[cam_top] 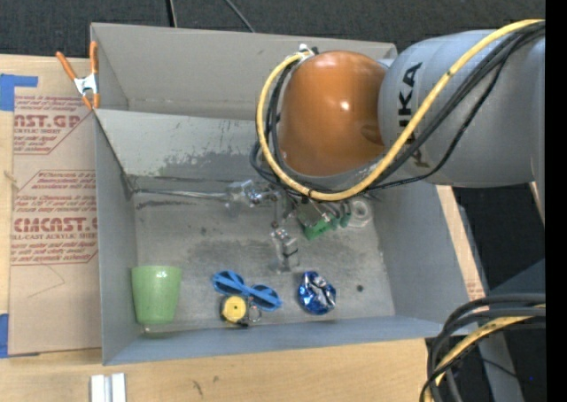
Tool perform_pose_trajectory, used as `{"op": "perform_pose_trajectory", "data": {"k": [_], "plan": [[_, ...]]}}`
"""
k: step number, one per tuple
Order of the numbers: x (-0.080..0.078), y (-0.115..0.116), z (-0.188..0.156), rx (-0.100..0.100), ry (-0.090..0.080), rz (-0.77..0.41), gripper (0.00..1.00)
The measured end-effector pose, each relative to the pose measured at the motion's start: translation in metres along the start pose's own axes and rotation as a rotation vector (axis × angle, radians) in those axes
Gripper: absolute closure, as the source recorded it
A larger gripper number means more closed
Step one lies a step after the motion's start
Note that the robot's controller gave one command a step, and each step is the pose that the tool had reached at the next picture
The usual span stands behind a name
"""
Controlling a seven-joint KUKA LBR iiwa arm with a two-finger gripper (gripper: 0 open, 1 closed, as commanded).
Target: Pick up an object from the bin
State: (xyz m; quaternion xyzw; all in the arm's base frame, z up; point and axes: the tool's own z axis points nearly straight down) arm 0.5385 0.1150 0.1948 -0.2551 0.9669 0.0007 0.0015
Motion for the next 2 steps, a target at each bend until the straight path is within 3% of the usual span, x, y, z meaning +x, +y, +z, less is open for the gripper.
{"op": "perform_pose_trajectory", "data": {"k": [1,2], "plan": [[0.0436,0.0103,0.1283,-0.002,0.004,-0.013,0.00],[0.0421,0.0097,0.1245,-0.001,0.003,-0.013,1.00]]}}
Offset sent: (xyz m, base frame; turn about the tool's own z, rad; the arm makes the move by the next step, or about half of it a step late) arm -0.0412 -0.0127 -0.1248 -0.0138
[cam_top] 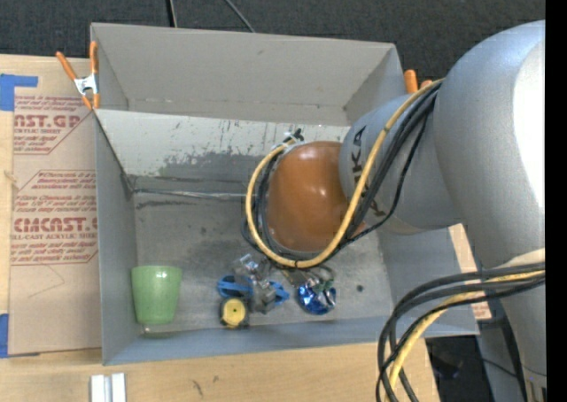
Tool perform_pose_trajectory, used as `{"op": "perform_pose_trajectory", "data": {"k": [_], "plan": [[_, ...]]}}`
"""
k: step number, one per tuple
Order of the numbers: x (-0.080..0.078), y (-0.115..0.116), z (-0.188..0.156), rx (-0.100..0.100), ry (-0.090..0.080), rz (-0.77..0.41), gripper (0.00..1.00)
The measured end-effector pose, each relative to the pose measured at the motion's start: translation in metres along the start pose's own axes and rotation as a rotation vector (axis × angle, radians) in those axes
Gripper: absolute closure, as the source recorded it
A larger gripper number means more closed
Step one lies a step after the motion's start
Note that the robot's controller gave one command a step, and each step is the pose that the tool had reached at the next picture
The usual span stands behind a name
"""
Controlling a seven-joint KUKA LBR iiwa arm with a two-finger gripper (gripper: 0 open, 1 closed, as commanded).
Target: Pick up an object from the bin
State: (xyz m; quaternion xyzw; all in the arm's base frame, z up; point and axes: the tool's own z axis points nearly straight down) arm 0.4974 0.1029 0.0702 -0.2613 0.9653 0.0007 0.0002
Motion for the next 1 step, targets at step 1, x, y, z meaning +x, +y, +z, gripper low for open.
{"op": "perform_pose_trajectory", "data": {"k": [1], "plan": [[0.0062,-0.0039,-0.1421,0.004,-0.008,-0.026,1.00]]}}
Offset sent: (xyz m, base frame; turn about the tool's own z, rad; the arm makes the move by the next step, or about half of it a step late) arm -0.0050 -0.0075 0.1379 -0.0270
